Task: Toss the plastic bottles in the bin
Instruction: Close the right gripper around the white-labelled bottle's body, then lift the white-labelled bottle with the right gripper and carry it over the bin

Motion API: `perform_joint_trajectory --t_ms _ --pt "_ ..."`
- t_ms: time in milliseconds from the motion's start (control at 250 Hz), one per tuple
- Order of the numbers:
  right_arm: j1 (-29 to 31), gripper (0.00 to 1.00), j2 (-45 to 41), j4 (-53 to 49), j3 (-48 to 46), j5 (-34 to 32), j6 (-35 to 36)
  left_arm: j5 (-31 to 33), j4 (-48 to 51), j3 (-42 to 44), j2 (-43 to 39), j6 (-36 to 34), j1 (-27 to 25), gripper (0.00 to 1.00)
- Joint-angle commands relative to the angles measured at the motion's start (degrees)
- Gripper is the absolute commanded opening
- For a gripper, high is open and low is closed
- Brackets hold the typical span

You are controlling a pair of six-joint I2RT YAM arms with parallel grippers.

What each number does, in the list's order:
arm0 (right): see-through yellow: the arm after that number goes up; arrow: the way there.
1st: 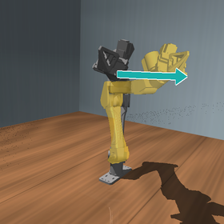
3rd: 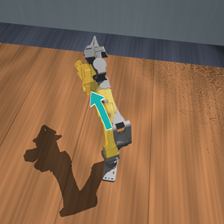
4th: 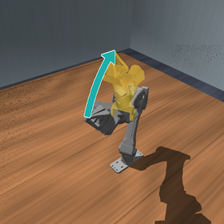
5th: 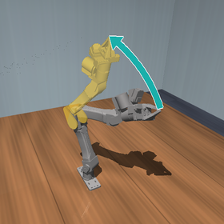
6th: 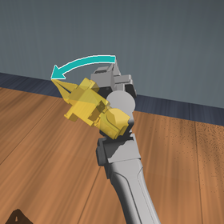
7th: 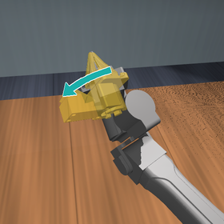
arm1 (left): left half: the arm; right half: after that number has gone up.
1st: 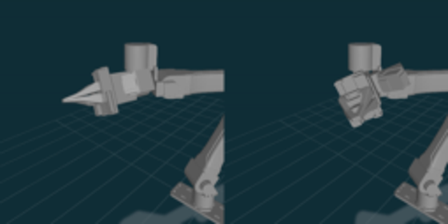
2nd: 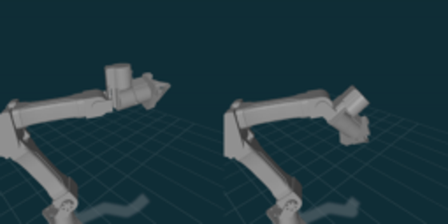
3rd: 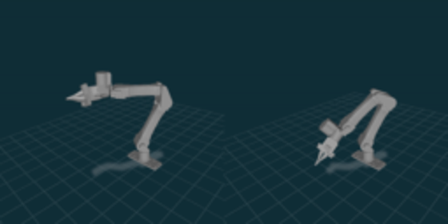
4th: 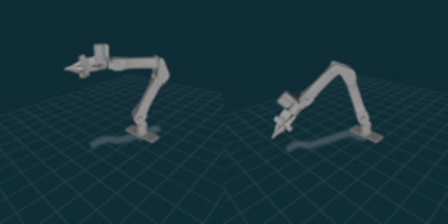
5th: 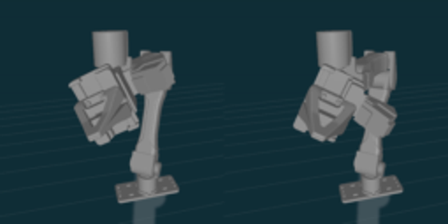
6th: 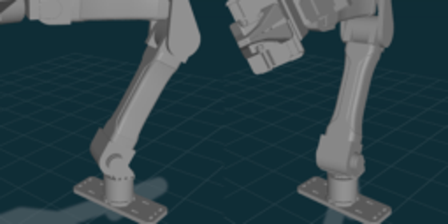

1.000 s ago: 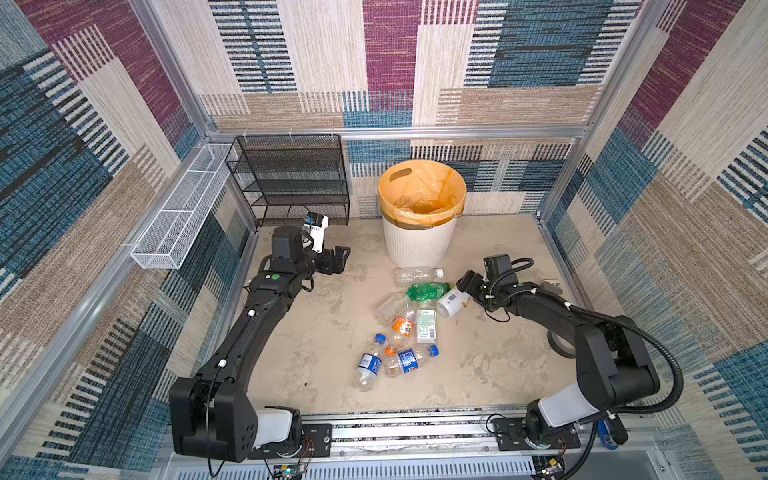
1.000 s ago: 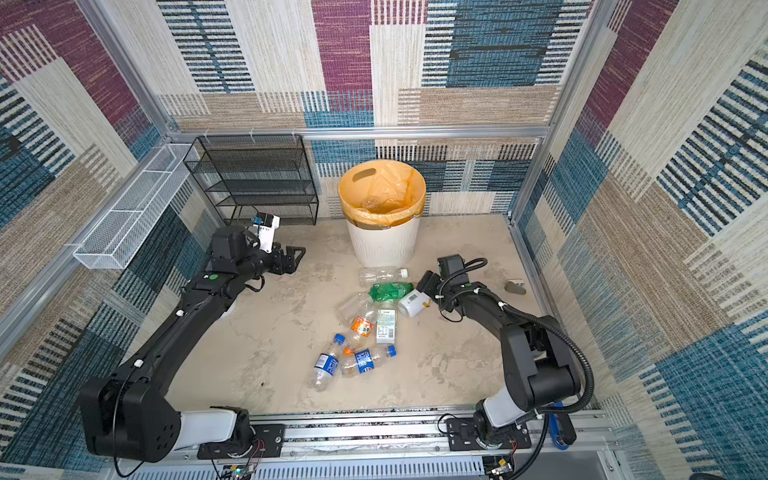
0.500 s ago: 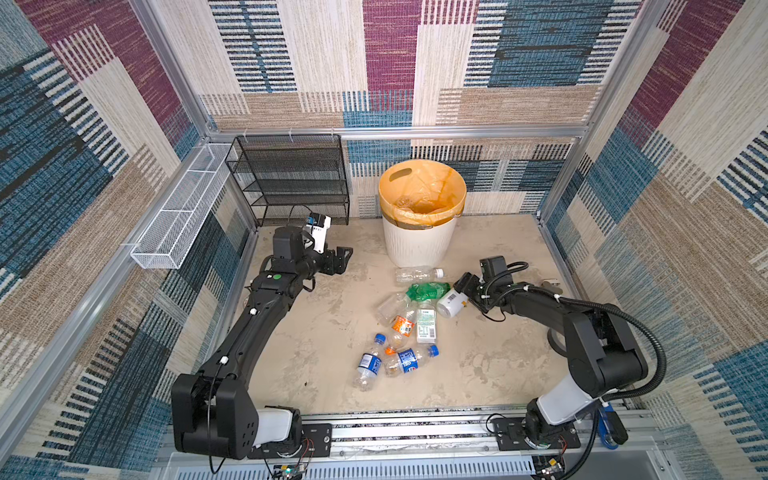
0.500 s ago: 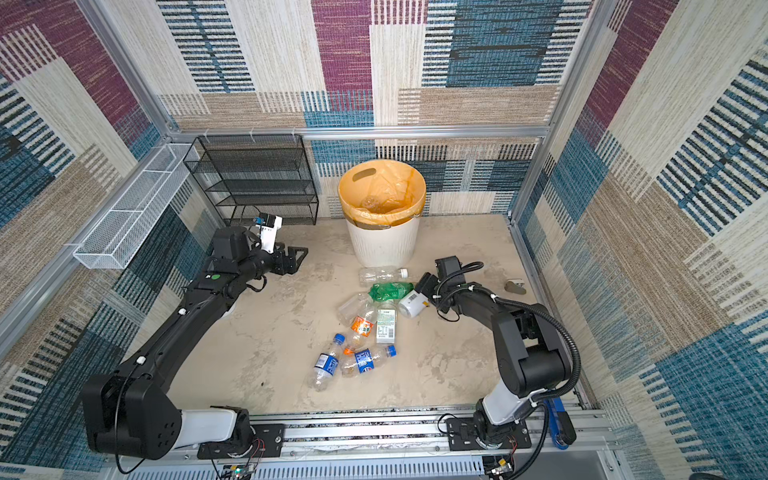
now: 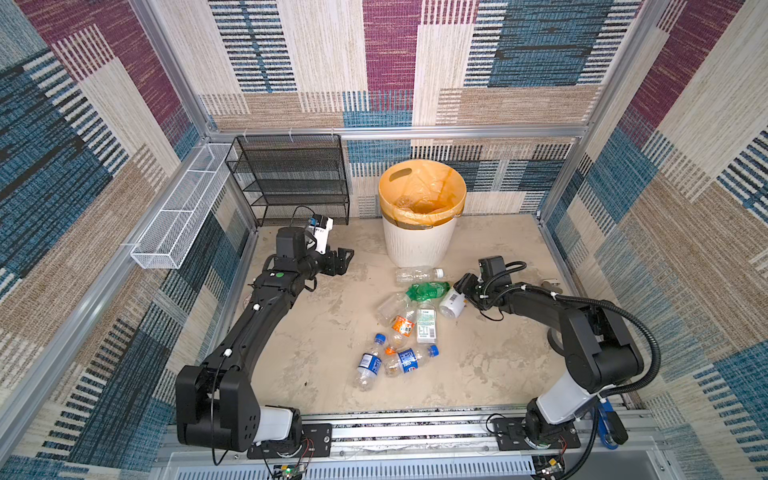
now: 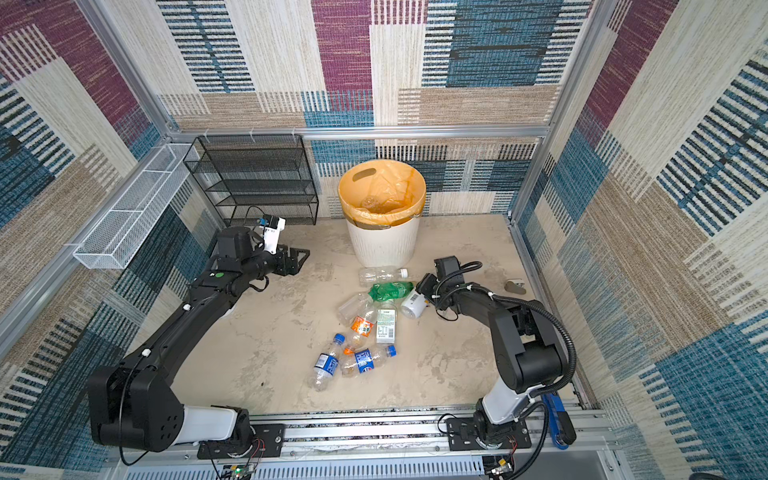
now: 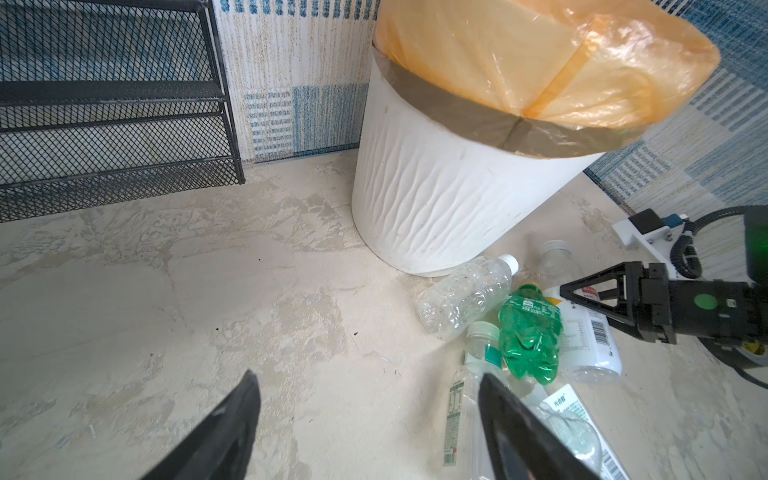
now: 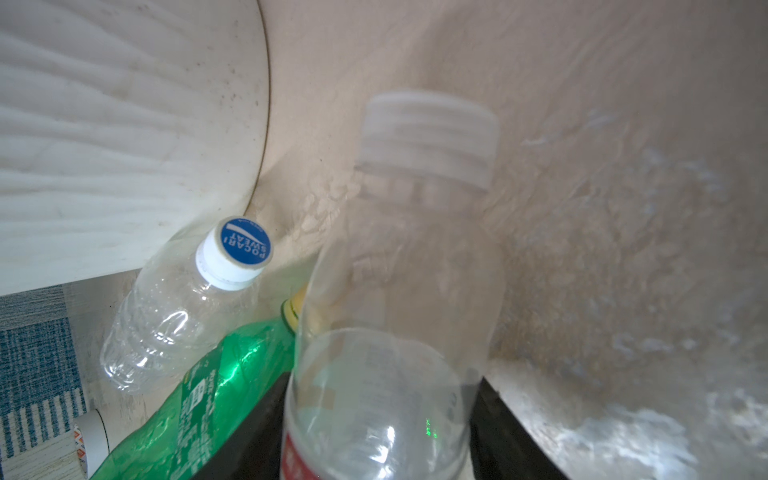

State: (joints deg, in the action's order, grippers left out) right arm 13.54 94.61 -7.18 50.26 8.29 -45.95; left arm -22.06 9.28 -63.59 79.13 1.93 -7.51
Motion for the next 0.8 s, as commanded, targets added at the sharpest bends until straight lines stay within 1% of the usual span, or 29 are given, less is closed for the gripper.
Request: perform_joint_trajectory --t_ms 0,256,484,796 --pt "0.0 0.6 -0.2 -1.2 0.9 -2.4 2.0 -1.8 0.0 -0.6 0.3 1.6 0.1 0.83" --pt "-0.2 0.58 -1.0 -2.6 3.2 -3.9 5.5 -2.2 0.0 -0.7 1.1 1.7 0.1 0.82" --pt "-0.4 0.57 -2.5 0.2 2.6 -0.8 9.7 -2.3 0.7 -1.1 1.7 1.7 0.0 0.81" --pt "-1.1 0.54 -7.7 0.9 4.2 -3.0 15.5 -2.6 0.3 -0.9 1.6 2.0 0.0 0.81"
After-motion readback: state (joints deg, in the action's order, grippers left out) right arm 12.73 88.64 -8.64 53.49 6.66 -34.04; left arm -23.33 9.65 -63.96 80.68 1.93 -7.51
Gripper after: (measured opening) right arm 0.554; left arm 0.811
